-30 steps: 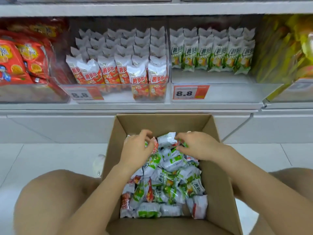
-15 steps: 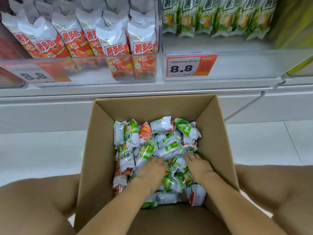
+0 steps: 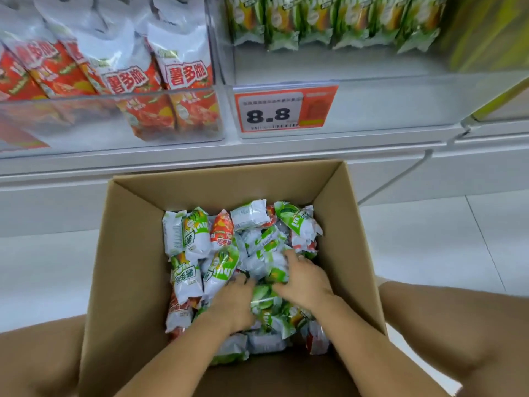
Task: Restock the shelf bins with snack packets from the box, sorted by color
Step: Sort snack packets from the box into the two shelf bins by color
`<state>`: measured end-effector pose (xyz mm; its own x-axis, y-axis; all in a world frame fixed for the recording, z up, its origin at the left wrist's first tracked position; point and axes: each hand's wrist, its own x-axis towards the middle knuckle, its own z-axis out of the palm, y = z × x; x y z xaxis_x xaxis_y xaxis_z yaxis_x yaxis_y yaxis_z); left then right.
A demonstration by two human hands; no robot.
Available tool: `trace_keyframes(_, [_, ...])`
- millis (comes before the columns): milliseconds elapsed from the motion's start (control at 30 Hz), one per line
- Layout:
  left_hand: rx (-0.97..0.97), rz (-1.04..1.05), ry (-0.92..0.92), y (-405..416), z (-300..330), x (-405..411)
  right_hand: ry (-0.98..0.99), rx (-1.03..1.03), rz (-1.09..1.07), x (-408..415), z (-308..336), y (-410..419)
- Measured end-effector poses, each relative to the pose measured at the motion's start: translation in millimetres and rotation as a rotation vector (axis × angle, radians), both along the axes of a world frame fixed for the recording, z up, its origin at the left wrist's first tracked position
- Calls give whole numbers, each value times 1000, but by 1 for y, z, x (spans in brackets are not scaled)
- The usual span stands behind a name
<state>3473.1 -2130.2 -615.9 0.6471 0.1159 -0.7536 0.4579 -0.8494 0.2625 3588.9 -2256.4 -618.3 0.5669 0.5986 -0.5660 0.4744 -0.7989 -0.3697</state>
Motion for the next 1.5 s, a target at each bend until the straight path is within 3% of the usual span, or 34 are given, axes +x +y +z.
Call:
trace_keyframes(133, [-317,541,-11,13,38,-4,428,435,-662,0,37,9])
trace_keyframes(333, [-765,922,-119,22,112,-18,763,629,-1075,17,103,8])
trace_keyframes(433, [-956,1010,-247,19,150,-18,739,691,-1011,19,137,1])
trace_keyframes(667, [-924,1000,-550,8,216,-19,816,703,-484,22,232,-5])
trace_keyframes(867, [-929,977,-733,10,258,-17,394,670,-223,30,264,10])
trace_keyframes(1033, [-884,1009,-820,20,275,-17,385,834,-415,34,265,12])
trace_keyframes(1167, [-686,1070,-1016,30,298,-12,382,925,-551,43,276,21])
trace_keyframes(1300, [-515,925,-1072,47,312,-11,461,1041,-711,51,281,22])
trace_keyframes(1367, [-521,907,-1062,50,320,-9,532,1098,-775,56,283,21])
trace_keyframes(1500, [-728,959,-1076,52,329,2,608,1167,-886,64,285,19])
